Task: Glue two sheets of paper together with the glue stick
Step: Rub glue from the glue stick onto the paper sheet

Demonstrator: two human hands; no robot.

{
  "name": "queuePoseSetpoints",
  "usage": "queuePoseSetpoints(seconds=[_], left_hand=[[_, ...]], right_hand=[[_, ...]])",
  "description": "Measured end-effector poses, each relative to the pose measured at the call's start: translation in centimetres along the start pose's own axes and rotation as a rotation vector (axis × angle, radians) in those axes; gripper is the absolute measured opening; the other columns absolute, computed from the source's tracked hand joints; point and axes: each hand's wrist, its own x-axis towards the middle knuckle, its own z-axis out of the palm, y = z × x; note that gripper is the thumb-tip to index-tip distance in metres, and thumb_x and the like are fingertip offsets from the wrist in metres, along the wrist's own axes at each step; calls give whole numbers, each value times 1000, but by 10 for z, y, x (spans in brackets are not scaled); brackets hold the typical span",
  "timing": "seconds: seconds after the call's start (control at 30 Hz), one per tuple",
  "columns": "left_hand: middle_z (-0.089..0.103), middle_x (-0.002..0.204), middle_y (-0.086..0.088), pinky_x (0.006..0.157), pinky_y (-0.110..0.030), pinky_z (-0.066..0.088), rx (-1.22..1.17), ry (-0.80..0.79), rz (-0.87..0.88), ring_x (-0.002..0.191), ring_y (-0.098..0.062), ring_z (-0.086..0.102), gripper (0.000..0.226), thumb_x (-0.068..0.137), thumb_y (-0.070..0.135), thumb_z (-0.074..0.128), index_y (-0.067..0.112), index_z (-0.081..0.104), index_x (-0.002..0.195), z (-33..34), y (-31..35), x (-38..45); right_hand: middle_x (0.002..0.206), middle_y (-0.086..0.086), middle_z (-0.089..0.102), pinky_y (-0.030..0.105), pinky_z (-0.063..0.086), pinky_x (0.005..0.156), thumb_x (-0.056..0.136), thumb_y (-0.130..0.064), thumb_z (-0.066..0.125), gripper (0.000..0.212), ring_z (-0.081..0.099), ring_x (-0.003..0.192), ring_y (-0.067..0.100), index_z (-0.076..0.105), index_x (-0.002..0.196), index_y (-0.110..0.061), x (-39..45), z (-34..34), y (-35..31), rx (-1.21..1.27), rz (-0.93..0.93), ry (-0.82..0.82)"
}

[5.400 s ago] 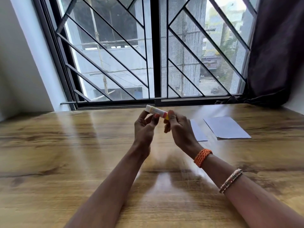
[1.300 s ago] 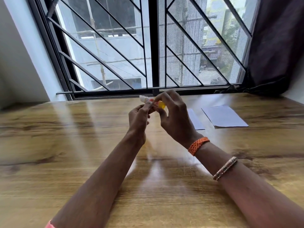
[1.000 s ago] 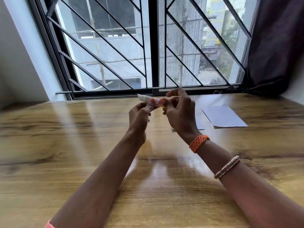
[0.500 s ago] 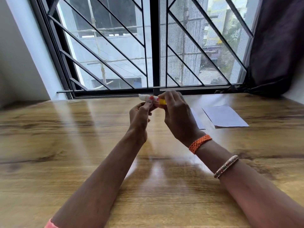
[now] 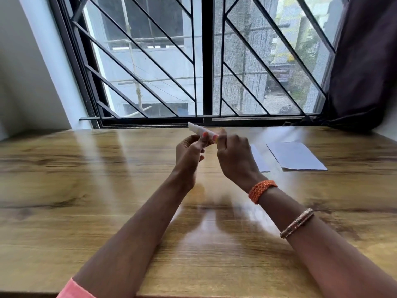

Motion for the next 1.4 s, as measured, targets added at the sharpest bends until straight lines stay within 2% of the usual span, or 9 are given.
queuePoseSetpoints(seconds=[0.17,0.4,0.5,0.7,0.83,0.93,1.1,1.27,1.4], left_hand=[[65,81,6,71,-26,36,-2,13,44,70,-3,47,11,91,17,57,21,63,83,-1,0,2],[66,60,17,72,-26,37,-55,33,65,59,3,52,13,91,19,58,21,64,79,-6,1,7],[68,66,15,72,-27,37,-93,5,67,53,10,55,14,91,15,57,20,61,78,-4,2,6],[65,81,6,72,-26,36,-82,-16,63,63,5,52,16,92,13,55,21,61,81,-2,4,3],[65,71,11,72,-26,36,-89,25,53,66,-3,46,16,91,18,57,21,62,77,-3,4,2],[63,63,14,72,-26,36,-111,40,55,66,-5,44,18,91,20,58,20,62,74,-4,5,2],[67,78,4,71,-26,36,-103,52,44,66,-5,44,14,89,22,60,21,63,76,-4,4,2],[67,61,14,70,-27,36,-97,55,89,49,8,51,17,89,19,61,21,63,71,-5,3,4],[68,70,11,69,-27,37,-52,37,97,50,11,52,19,89,16,60,23,64,72,-4,3,4]], right_hand=[[72,14,62,39,42,53,99,-20,43,17,56,60,28,50,89,-9,1,7,5,290,-41,140],[79,2,56,28,44,56,81,0,67,20,52,67,15,52,93,0,0,9,5,287,-184,182],[70,5,61,31,44,55,87,-7,63,9,55,60,18,55,85,-2,3,7,6,331,-105,193],[52,3,50,41,42,53,101,-36,35,44,51,52,28,48,64,-16,2,7,6,278,-3,51],[69,2,53,29,40,55,97,-17,50,16,48,59,19,50,94,-2,1,9,2,378,-134,172],[82,0,52,15,39,58,88,-10,63,20,47,68,8,49,99,0,1,11,1,340,-202,182],[80,5,63,19,44,60,80,0,68,16,53,69,11,55,90,-1,1,10,7,321,-175,226],[73,10,67,37,49,58,87,-10,62,10,61,64,24,57,84,-2,3,10,8,310,-105,197],[53,8,59,39,51,51,100,-27,40,46,59,50,26,57,65,-2,4,9,5,418,98,79]])
